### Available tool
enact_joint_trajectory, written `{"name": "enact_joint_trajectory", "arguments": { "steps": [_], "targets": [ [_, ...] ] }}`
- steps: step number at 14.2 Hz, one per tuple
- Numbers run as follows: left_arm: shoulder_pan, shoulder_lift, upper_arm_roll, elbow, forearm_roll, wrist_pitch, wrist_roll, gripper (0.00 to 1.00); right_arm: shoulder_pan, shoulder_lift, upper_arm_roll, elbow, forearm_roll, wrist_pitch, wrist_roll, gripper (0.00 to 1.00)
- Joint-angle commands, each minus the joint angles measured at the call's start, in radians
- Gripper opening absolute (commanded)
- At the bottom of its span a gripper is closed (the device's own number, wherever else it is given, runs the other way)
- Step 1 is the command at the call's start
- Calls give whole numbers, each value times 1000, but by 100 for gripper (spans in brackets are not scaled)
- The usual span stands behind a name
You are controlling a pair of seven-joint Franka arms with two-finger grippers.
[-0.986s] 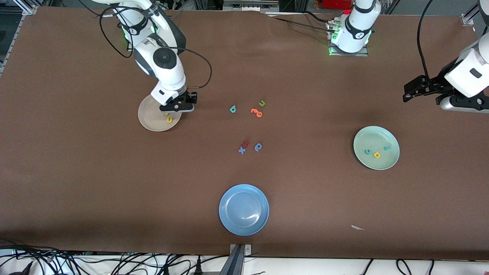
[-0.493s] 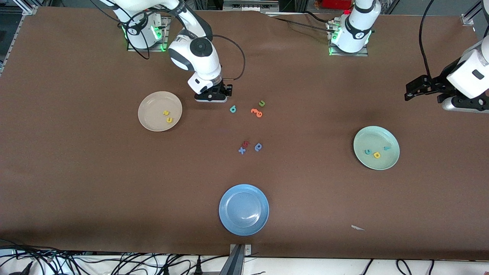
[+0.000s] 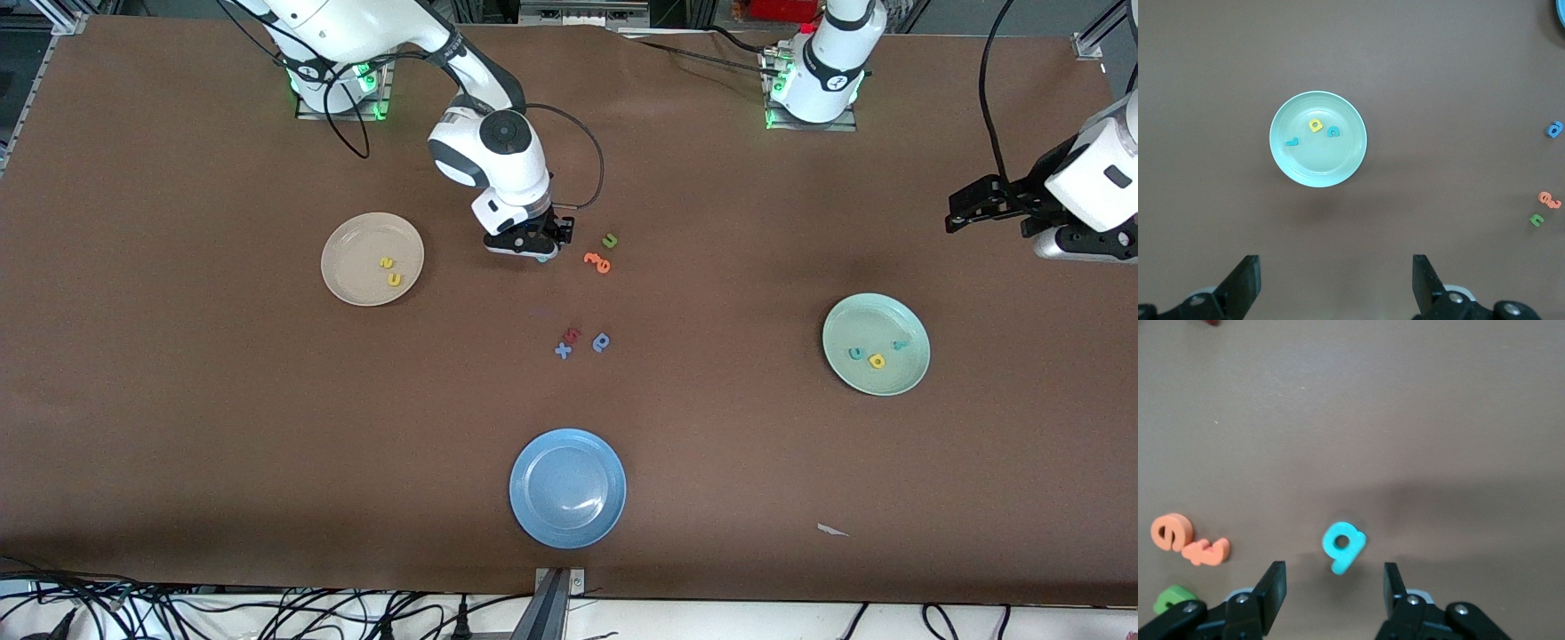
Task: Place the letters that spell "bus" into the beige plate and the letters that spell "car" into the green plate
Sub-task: 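Lower the right gripper onto the cyan letter g and grasp it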
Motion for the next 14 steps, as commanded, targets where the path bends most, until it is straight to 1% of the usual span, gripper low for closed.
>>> {"name": "enact_joint_trajectory", "arguments": {
  "steps": [1,4,5,6,10,11,13,14],
  "targets": [
    [1,14,2,29,13,-28,28,100,26,42,-27,39,-58,-12,34,67],
    [1,16,2,30,13,-25,28,100,26,52,-43,32,-98,-10,36,66],
    [2,19,2,30,13,-25,29,100,26,58,-52,33,-113,-9,36,62],
    [5,19,2,30,12,-25,31,100,26,58,-52,33,-115,-7,36,56],
    [7,22,2,30,12,-25,31,100,26,58,-52,33,-115,-7,37,20],
    [7,22,2,30,10,-25,31,100,26,58,-52,32,-115,-7,37,12],
    [8,22,2,30,12,-25,31,100,26,56,-52,32,-115,-7,43,4],
    [9,22,2,29,12,-25,31,100,26,52,-52,30,-115,-7,43,2]
  ]
}}
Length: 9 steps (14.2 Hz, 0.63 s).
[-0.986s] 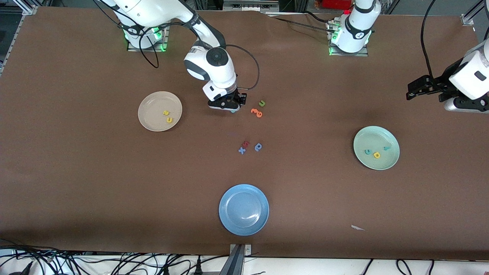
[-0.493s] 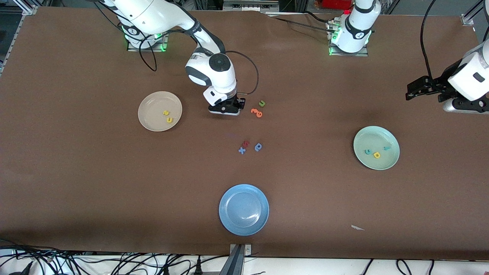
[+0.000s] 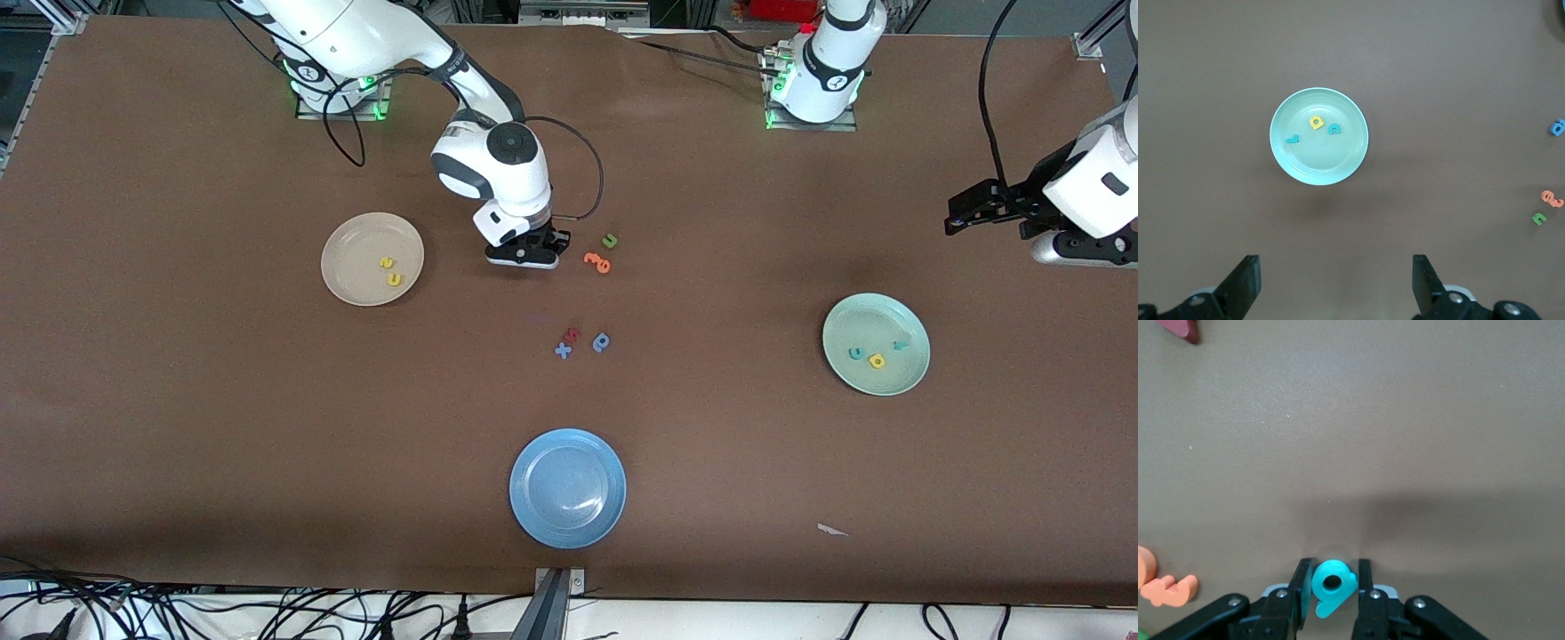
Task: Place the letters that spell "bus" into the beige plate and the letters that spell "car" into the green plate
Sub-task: 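Lower the right gripper onto the cyan letter g and grasp it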
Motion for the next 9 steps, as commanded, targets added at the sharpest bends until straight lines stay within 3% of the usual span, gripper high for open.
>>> {"name": "enact_joint_trajectory", "arguments": {
  "steps": [1,5,9],
  "targets": [
    [3,13,2,30,12,-22,29,100,9,11,-13,5,-27,-2,26,0],
    [3,13,2,30,12,-22,29,100,-102,-171,-4,-126,-31,-14,-111,0],
    [3,14,2,29,12,-22,29,100,-282,-356,57,-303,-24,-16,-335,0]
  ]
}}
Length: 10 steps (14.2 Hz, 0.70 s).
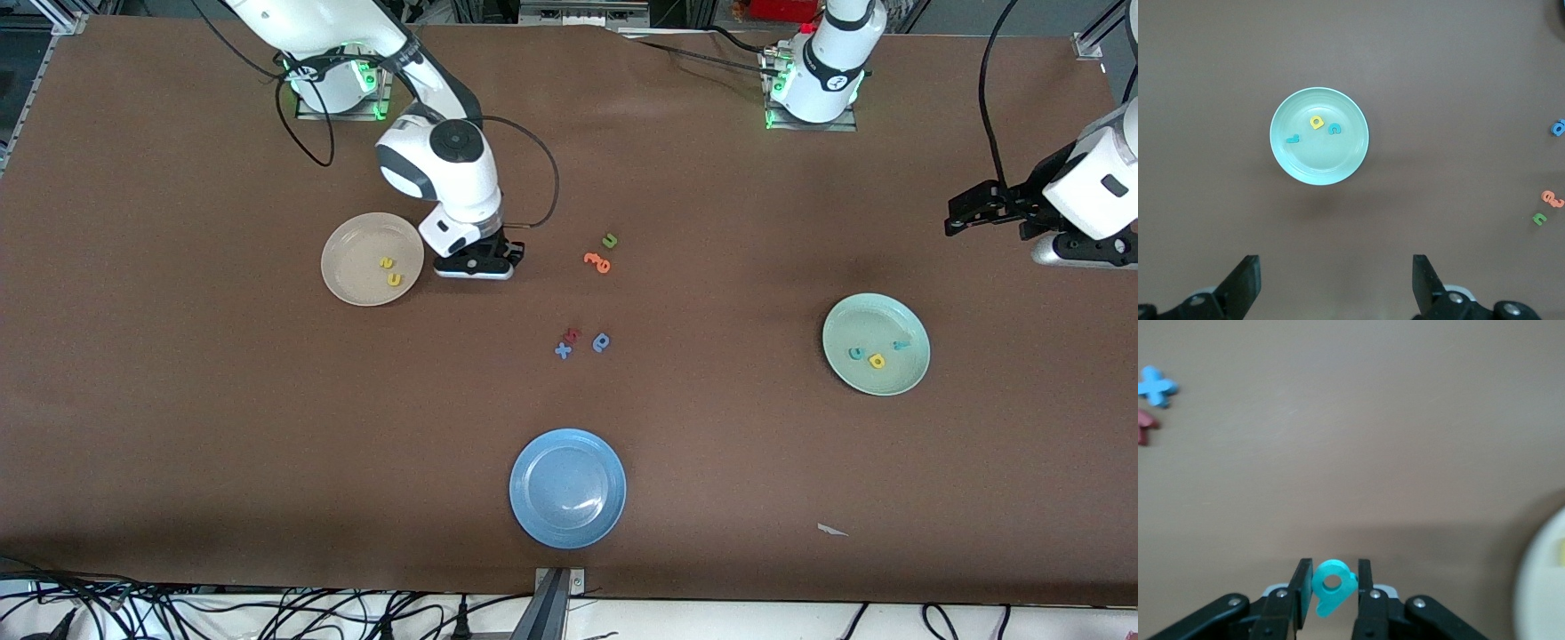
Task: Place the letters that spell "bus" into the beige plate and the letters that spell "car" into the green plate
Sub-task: 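Carry the cyan g onto the cream plate and open the right gripper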
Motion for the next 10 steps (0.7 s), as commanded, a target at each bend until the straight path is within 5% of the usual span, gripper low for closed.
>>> {"name": "enact_joint_trajectory", "arguments": {
  "steps": [1,6,7,8,9,10],
  "targets": [
    [2,11,2,30,10,-22,29,100,-127,-166,52,-175,-4,2,-129,0],
    [2,11,2,30,10,-22,29,100,-249,-269,56,-353,-4,4,-278,0],
    [2,11,2,30,12,-22,29,100,-250,-280,55,-372,-2,2,-278,15],
    [2,11,2,28,10,-22,29,100,-250,-283,55,-375,-2,2,-278,46],
    [2,11,2,28,10,-22,29,100,-250,-286,56,-373,-2,2,-275,99],
    [2,11,2,28,10,-22,29,100,-250,-295,55,-373,-2,1,-278,100]
  ]
}}
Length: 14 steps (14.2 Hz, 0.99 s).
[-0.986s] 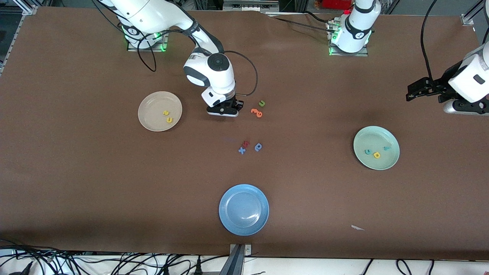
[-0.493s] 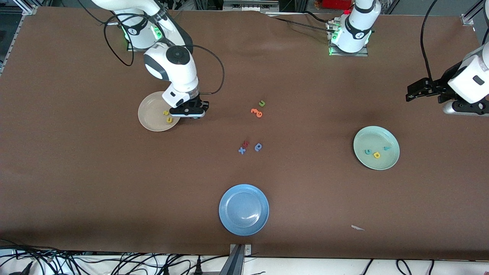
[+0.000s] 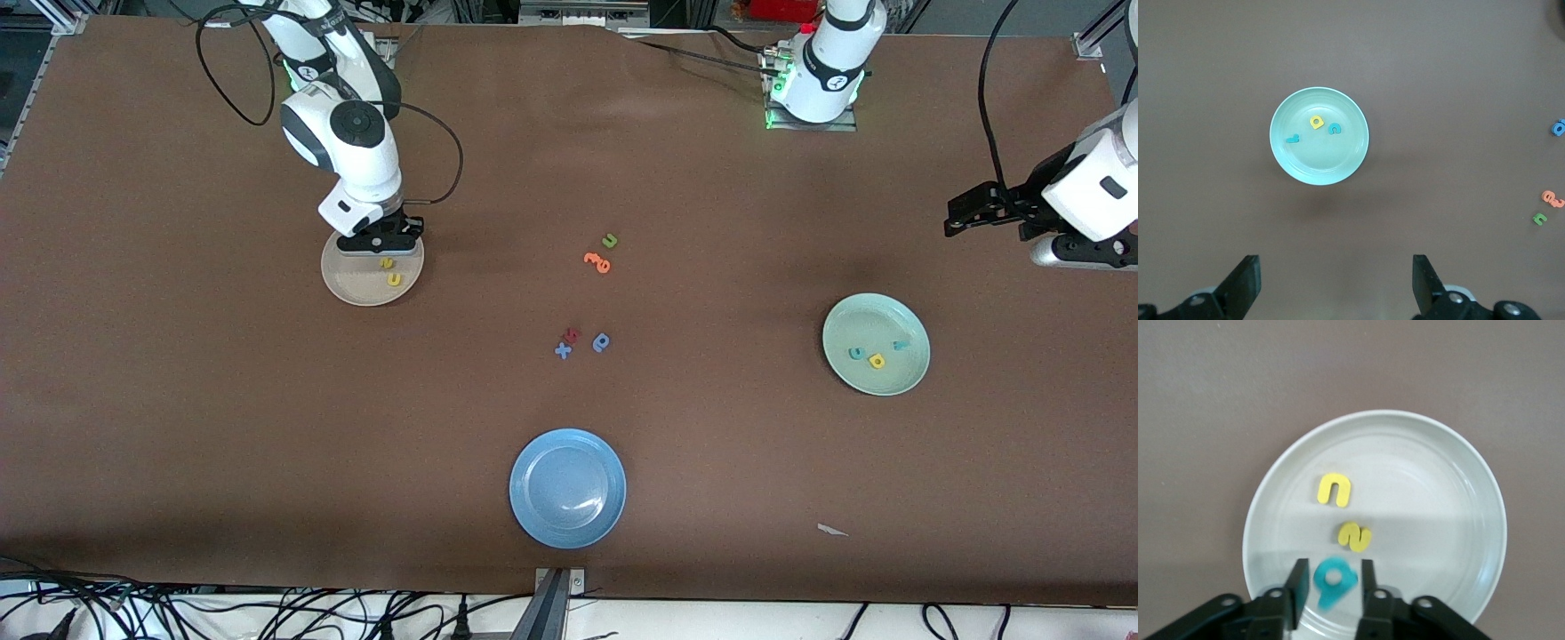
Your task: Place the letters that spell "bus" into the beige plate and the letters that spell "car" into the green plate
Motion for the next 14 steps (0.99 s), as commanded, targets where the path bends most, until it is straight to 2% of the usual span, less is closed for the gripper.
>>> {"name": "enact_joint_trajectory", "arguments": {
  "steps": [1,3,6,8,10,12,14],
  "targets": [
    [2,7,2,27,10,-22,29,100,-22,-68,19,-25,-2,3,-12,100],
    [2,9,2,29,10,-22,29,100,-28,-104,20,-22,27,-11,-21,100],
    [2,7,2,27,10,-21,29,100,-27,-122,35,28,125,-80,-26,100],
    [2,7,2,27,10,-22,29,100,-27,-133,81,126,160,-237,-39,100],
    [2,7,2,29,10,-22,29,100,-25,-137,86,254,202,-400,-108,100],
    [2,7,2,29,10,-22,27,100,-25,-137,79,378,269,-543,-273,100],
    [2,7,2,27,10,-22,29,100,-25,-137,24,481,308,-658,-402,100]
  ]
}}
